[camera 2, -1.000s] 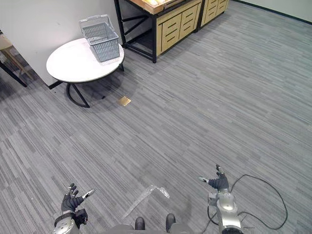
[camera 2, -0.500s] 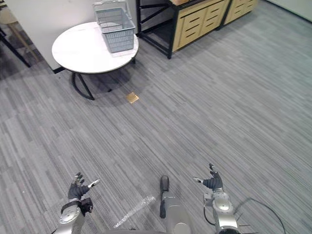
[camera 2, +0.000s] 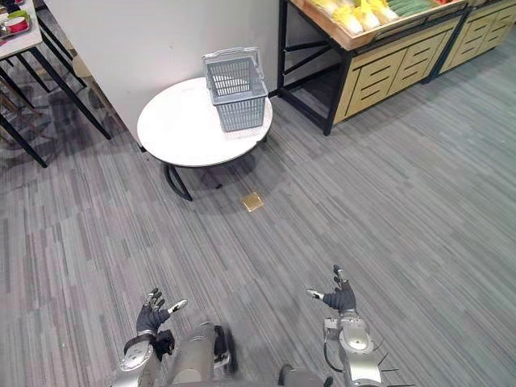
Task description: Pick vegetable in the basket
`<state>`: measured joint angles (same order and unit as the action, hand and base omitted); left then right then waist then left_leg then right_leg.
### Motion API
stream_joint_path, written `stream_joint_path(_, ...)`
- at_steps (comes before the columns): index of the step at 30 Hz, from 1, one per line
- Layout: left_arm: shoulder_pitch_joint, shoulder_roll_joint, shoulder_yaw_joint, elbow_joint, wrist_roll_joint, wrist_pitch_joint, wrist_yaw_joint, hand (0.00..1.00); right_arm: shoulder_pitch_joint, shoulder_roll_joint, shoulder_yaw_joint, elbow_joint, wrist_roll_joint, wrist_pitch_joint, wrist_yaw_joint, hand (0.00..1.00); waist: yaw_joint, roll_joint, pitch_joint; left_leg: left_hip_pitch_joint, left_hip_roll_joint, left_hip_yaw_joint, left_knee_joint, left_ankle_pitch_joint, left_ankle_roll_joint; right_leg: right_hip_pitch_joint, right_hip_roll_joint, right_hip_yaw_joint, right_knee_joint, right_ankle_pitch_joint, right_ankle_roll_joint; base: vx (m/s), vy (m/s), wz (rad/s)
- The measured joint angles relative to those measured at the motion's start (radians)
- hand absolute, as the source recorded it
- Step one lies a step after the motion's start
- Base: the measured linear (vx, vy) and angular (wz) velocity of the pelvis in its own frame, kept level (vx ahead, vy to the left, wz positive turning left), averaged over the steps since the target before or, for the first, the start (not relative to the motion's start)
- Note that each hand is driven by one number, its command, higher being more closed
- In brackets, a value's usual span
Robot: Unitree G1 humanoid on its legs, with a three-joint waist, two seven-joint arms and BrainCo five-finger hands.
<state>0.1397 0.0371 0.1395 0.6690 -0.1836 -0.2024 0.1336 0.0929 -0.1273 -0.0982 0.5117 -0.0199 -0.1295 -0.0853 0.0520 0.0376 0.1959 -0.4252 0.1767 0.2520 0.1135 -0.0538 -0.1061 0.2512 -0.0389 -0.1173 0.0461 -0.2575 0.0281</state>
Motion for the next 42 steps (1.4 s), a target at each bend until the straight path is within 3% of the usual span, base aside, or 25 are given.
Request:
stream_joint_path(1, 0.0, 0.013, -0.002, 0.012, 0.001, 0.003, 0.0, 0.0, -0.003, 0.003, 0.001, 0.051, 0.0, 0.002, 0.001, 0.0, 0.017, -0.021, -0.024, 0.006, -0.018, 0.005, 0.02, 0.155, 0.093, 0.019, -0.038, 0.02, 0.025, -0.022, 0.018, 0.58, 0.341, -0.25)
stream_joint_path(2, 0.0, 0.016, -0.003, 0.01, 0.001, 0.003, 0.0, 0.0, -0.002, 0.005, 0.006, 0.067, -0.001, 0.004, 0.003, 0.0, 0.018, -0.041, -0.04, 0.006, -0.038, 0.012, 0.021, 0.185, 0.111, 0.003, -0.063, 0.033, 0.067, -0.022, 0.02, 0.85, 0.468, -0.09)
stream_joint_path(3, 0.001, 0.017, -0.004, 0.008, 0.003, 0.001, 0.0, 0.0, 0.004, 0.007, 0.012, 0.071, -0.003, 0.006, 0.004, 0.0, 0.015, -0.08, -0.063, 0.01, -0.089, 0.018, 0.06, 0.207, 0.146, -0.062, -0.123, 0.066, 0.233, -0.014, 0.048, 0.62, 0.32, 0.08)
stream_joint_path(5, 0.001, 0.023, -0.013, 0.011, 0.008, 0.002, -0.001, 0.0, 0.003, 0.012, 0.016, 0.079, -0.011, 0.007, 0.003, 0.0, 0.011, -0.116, -0.063, 0.038, -0.132, 0.034, 0.147, 0.118, 0.182, -0.13, -0.17, 0.109, 0.46, 0.055, 0.123, 0.62, 0.27, 0.16)
stream_joint_path(6, 0.003, 0.027, -0.016, 0.011, 0.015, 0.005, -0.001, 0.0, -0.002, 0.012, 0.027, 0.096, -0.023, 0.008, 0.004, 0.0, 0.009, -0.123, -0.063, 0.093, -0.153, 0.042, 0.177, 0.049, 0.197, -0.188, -0.192, 0.127, 0.648, 0.224, 0.155, 0.57, 0.226, 0.13)
stream_joint_path(7, 0.002, 0.03, -0.018, 0.01, 0.02, 0.006, 0.0, 0.0, -0.004, 0.011, 0.039, 0.101, -0.031, 0.009, 0.006, 0.0, 0.007, -0.122, -0.062, 0.133, -0.16, 0.042, 0.175, 0.021, 0.2, -0.22, -0.204, 0.125, 0.745, 0.275, 0.148, 0.66, 0.269, 0.03)
stream_joint_path(9, 0.009, 0.055, -0.026, 0.011, 0.028, 0.007, 0.002, 0.0, -0.031, 0.012, 0.108, 0.108, -0.045, 0.008, 0.022, 0.0, 0.002, -0.111, -0.059, 0.304, -0.189, 0.038, 0.12, -0.062, 0.215, -0.374, -0.216, 0.077, 1.012, 0.16, 0.013, 0.65, 0.26, -0.14)
stream_joint_path(10, 0.008, 0.06, -0.027, 0.011, 0.028, 0.007, 0.002, 0.0, -0.037, 0.012, 0.12, 0.108, -0.05, 0.008, 0.024, 0.0, -0.006, -0.1, -0.056, 0.345, -0.189, 0.033, 0.097, -0.074, 0.219, -0.408, -0.202, 0.059, 1.023, 0.128, 0.002, 0.55, 0.199, 0.05)
stream_joint_path(12, 0.006, 0.084, -0.031, 0.02, 0.029, 0.006, 0.002, 0.0, -0.052, 0.013, 0.139, 0.099, -0.052, 0.002, 0.028, 0.0, -0.031, -0.078, -0.048, 0.454, -0.189, 0.009, 0.04, -0.082, 0.21, -0.513, -0.144, -0.013, 0.926, 0.041, -0.004, 0.59, 0.107, 0.49)
stream_joint_path(14, -0.026, 0.09, -0.038, 0.051, 0.03, 0.006, 0.003, 0.0, -0.051, 0.008, 0.134, 0.1, -0.052, 0.002, 0.034, 0.0, -0.053, -0.078, -0.036, 0.533, -0.193, -0.035, 0.014, -0.092, 0.214, -0.587, -0.088, -0.073, 0.598, 0.035, -0.001, 0.6, 0.02, 0.74)
stream_joint_path(17, -0.031, 0.092, -0.055, 0.061, 0.042, 0.005, 0.001, 0.0, -0.042, 0.008, 0.127, 0.096, -0.051, 0.002, 0.043, 0.0, -0.072, -0.093, -0.036, 0.594, -0.206, -0.11, -0.016, -0.119, 0.178, -0.595, -0.038, -0.033, 0.172, 0.202, 0.042, 0.55, -0.093, 0.9)
stream_joint_path(18, -0.03, 0.102, -0.071, 0.071, 0.052, 0.005, 0.0, 0.0, -0.032, 0.01, 0.126, 0.09, -0.052, 0.002, 0.045, 0.0, -0.075, -0.134, -0.04, 0.644, -0.234, -0.148, -0.019, -0.166, 0.151, -0.604, -0.054, 0.019, 0.095, 0.255, 0.054, 0.44, -0.142, 0.93)
stream_joint_path(20, -0.019, 0.074, -0.079, 0.089, 0.073, 0.008, -0.003, 0.0, -0.01, 0.011, 0.106, 0.085, -0.052, 0.005, 0.045, 0.0, -0.087, -0.12, -0.05, 0.701, -0.212, -0.217, -0.003, -0.23, 0.126, -0.603, -0.042, 0.039, 0.191, 0.378, 0.008, 0.75, -0.273, 0.93)
stream_joint_path(22, -0.001, 0.044, -0.079, 0.094, 0.081, 0.008, -0.004, 0.0, -0.006, 0.014, 0.1, 0.072, -0.053, 0.014, 0.047, 0.0, -0.075, -0.086, -0.058, 0.649, -0.168, -0.234, 0.156, -0.233, 0.118, -0.576, -0.028, 0.003, 0.21, 0.346, -0.026, 0.5, -0.198, 0.52)
stream_joint_path(23, 0.002, 0.029, -0.075, 0.097, 0.082, 0.01, -0.006, 0.0, 0.009, 0.014, 0.101, 0.04, -0.053, 0.019, 0.047, 0.0, -0.079, -0.07, -0.056, 0.583, -0.142, -0.236, 0.306, -0.226, 0.081, -0.546, -0.017, -0.02, 0.196, 0.331, -0.038, 0.38, -0.185, 0.4)
stream_joint_path(24, 0.004, 0.002, -0.052, 0.097, 0.082, 0.015, -0.011, 0.0, 0.019, 0.012, 0.106, -0.006, -0.052, 0.021, 0.046, 0.0, -0.079, -0.046, -0.054, 0.494, -0.102, -0.234, 0.538, -0.176, 0.006, -0.495, 0.016, -0.042, 0.176, 0.313, -0.057, 0.57, -0.27, 0.16)
stream_joint_path(25, 0.012, -0.011, -0.041, 0.096, 0.082, 0.019, -0.018, 0.0, 0.02, 0.014, 0.119, -0.035, -0.052, 0.021, 0.046, 0.0, -0.069, -0.03, -0.053, 0.419, -0.041, -0.222, 0.723, -0.103, -0.018, -0.441, 0.056, -0.039, 0.154, 0.291, -0.077, 0.46, -0.202, -0.17)
stream_joint_path(27, 0.017, -0.012, -0.049, 0.097, 0.084, 0.021, -0.023, 0.0, 0.013, 0.029, 0.124, -0.055, -0.052, 0.02, 0.042, 0.0, -0.059, -0.03, -0.055, 0.362, 0.012, -0.185, 0.825, -0.121, 0.007, -0.371, 0.09, -0.02, 0.116, 0.269, -0.101, 0.4, -0.138, -0.44)
stream_joint_path(30, 0.006, -0.022, -0.051, 0.096, 0.087, 0.022, -0.025, 0.0, 0.005, 0.034, 0.115, -0.082, -0.053, 0.018, 0.04, 0.0, -0.05, -0.047, -0.05, 0.31, 0.024, -0.105, 0.627, -0.162, 0.06, -0.303, 0.076, 0.019, 0.055, 0.257, -0.083, 0.31, -0.11, -0.3)
stream_joint_path(32, -0.004, -0.024, -0.06, 0.096, 0.097, 0.021, -0.024, 0.0, 0.005, 0.02, 0.113, -0.099, -0.068, 0.018, 0.035, 0.0, -0.042, -0.043, -0.051, 0.319, -0.008, -0.121, 0.353, -0.153, 0.044, -0.31, 0.067, 0.045, 0.053, 0.258, -0.069, 0.23, -0.011, -0.41)
stream_joint_path(33, -0.006, -0.026, -0.066, 0.097, 0.106, 0.021, -0.024, 0.0, 0.001, -0.002, 0.112, -0.109, -0.091, 0.017, 0.023, 0.0, -0.039, -0.013, -0.059, 0.333, -0.015, -0.148, 0.187, -0.102, 0.004, -0.315, 0.073, 0.058, 0.051, 0.251, -0.059, 0.16, 0.083, -0.4)
stream_joint_path(34, -0.005, -0.027, -0.069, 0.098, 0.11, 0.021, -0.024, 0.0, 0.0, -0.013, 0.112, -0.114, -0.106, 0.017, 0.019, 0.0, -0.038, -0.005, -0.061, 0.336, -0.016, -0.158, 0.134, -0.056, 0.002, -0.315, 0.079, 0.064, 0.053, 0.247, -0.053, 0.22, 0.154, -0.38)
stream_joint_path(35, -0.003, -0.031, -0.068, 0.104, 0.117, 0.02, -0.024, 0.0, -0.003, -0.035, 0.113, -0.137, -0.146, 0.018, 0.013, 0.0, -0.038, 0.025, -0.071, 0.355, -0.013, -0.161, 0.075, 0.001, 0.002, -0.313, 0.092, 0.077, 0.056, 0.244, -0.045, 0.24, 0.168, -0.28)
stream_joint_path(39, -0.003, -0.004, -0.071, 0.117, 0.134, 0.018, -0.025, 0.0, -0.073, -0.055, 0.116, -0.259, -0.306, -0.011, -0.025, 0.0, -0.038, -0.004, -0.071, 0.392, -0.059, -0.123, -0.03, 0.023, 0.024, -0.334, 0.053, 0.121, 0.046, 0.241, -0.013, 0.14, 0.131, -0.22)
stream_joint_path(42, -0.005, 0.032, -0.099, 0.117, 0.142, 0.015, -0.025, 0.0, -0.185, -0.109, 0.122, -0.26, -0.381, -0.021, -0.048, 0.0, -0.036, -0.003, -0.07, 0.387, -0.089, -0.111, -0.053, 0.029, 0.033, -0.344, 0.036, 0.14, 0.017, 0.256, 0.008, 0.06, 0.114, -0.14)
